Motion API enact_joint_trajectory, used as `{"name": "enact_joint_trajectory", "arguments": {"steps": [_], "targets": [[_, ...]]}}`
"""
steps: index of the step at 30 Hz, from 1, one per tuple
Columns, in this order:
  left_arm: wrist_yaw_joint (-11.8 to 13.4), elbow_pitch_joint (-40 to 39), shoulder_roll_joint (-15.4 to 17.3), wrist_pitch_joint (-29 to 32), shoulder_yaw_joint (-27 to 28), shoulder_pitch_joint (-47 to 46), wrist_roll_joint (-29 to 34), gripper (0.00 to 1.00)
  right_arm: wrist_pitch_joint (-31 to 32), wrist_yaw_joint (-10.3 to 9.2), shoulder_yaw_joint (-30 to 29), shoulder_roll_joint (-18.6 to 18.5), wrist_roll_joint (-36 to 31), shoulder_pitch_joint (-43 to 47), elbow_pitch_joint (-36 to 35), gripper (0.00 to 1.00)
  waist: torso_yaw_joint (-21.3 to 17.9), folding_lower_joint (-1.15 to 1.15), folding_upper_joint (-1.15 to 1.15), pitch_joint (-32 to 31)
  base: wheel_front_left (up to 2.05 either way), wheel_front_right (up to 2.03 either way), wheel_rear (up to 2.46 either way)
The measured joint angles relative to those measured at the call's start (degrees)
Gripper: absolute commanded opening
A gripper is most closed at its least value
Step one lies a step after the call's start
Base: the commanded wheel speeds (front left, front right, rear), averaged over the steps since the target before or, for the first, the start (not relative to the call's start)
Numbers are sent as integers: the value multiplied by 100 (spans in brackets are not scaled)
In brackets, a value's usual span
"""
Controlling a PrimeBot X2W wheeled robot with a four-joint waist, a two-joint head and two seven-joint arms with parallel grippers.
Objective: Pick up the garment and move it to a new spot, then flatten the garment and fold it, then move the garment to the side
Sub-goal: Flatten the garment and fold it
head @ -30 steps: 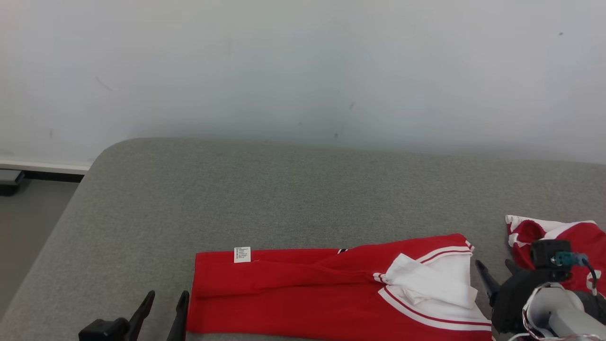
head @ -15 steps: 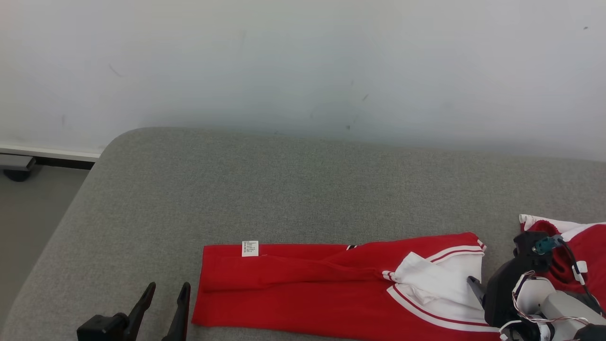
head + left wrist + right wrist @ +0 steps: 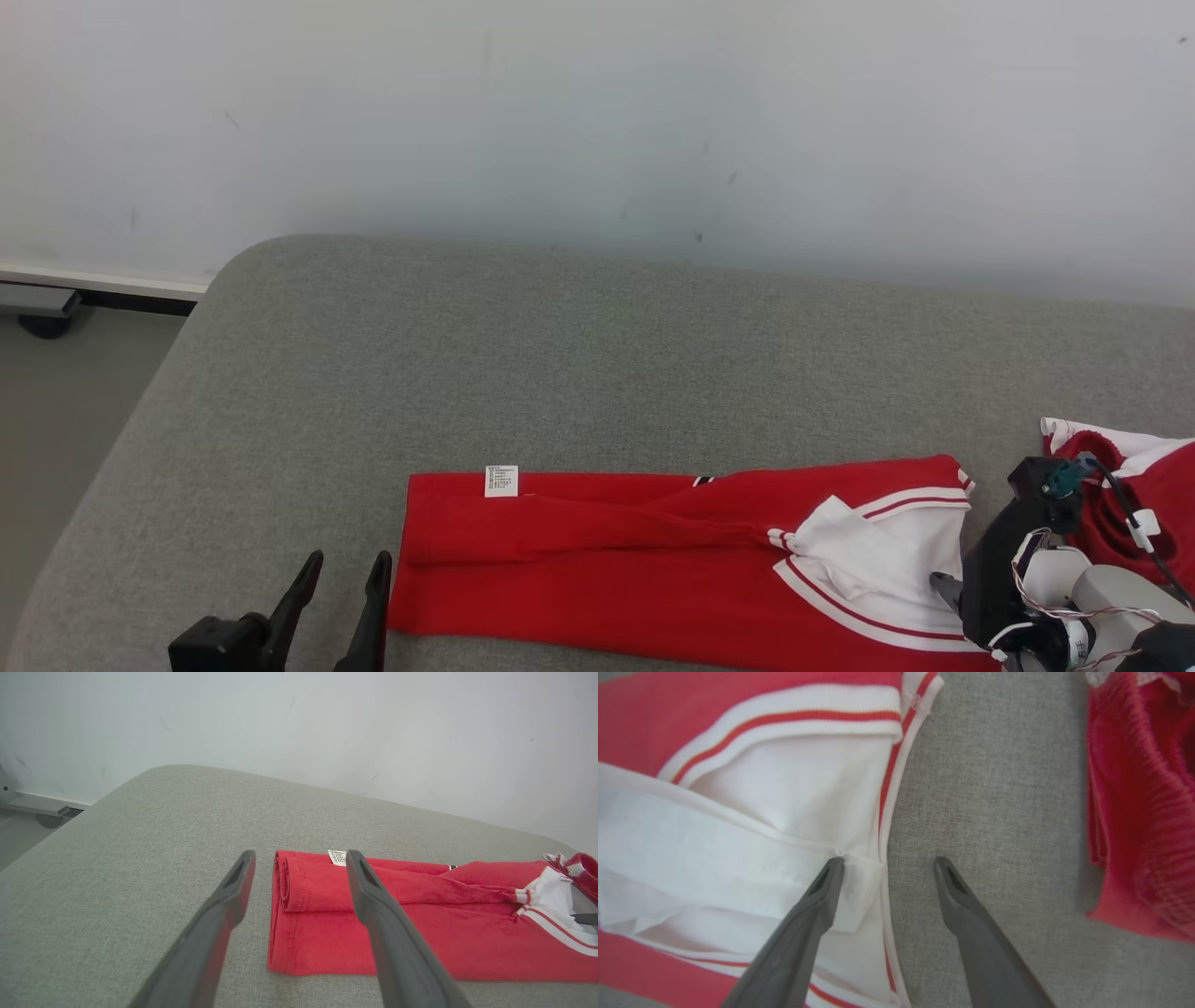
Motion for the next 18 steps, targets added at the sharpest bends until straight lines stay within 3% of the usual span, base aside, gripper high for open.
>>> {"name": "enact_joint_trajectory", "arguments": {"steps": [1, 2, 3, 4, 18], "targets": [[-1, 5, -12, 1, -10, -12, 4, 100, 34, 0, -4, 1, 14, -7, 21, 91, 14, 0, 0, 2, 0, 0, 0], [-1, 11, -21, 1, -22, -20, 4, 100, 66, 1, -13, 2, 46, -9, 44, 67, 30, 0, 0, 4, 0, 0, 0], [-1, 18, -26, 1, -24, -21, 4, 100, 92, 43, -12, 5, 56, -20, 58, 23, 46, 0, 0, 4, 0, 0, 0], [0, 29, -33, 1, -26, -26, 4, 100, 114, 69, -27, 11, 68, -26, 75, 0, 62, 0, 0, 4, 0, 0, 0], [16, 80, -26, 1, 45, 24, 4, 100, 174, 343, -170, 129, 247, -237, 266, 0, 5, 0, 0, -25, 0, 0, 0]]}}
